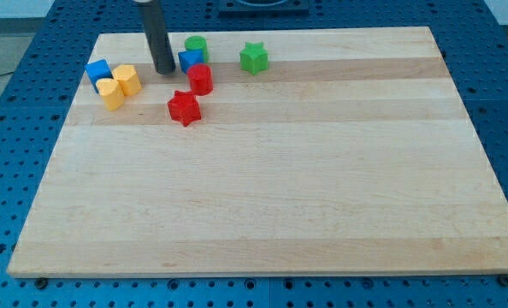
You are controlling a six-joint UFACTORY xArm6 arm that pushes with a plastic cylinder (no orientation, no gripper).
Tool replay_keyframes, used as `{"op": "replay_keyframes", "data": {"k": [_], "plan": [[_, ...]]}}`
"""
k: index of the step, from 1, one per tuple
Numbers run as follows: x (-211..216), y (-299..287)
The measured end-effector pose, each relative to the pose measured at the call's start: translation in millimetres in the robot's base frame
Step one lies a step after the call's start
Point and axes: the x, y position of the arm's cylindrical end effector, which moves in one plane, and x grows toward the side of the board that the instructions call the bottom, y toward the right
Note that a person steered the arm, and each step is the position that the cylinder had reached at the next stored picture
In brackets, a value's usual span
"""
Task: Move the blue triangle below the green star
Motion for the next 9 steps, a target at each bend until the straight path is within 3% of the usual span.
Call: {"op": "replay_keyframes", "data": {"k": [1, 4, 5, 7, 9], "plan": [[-5, 11], [-5, 134], [0, 148], [10, 121], [46, 194]]}}
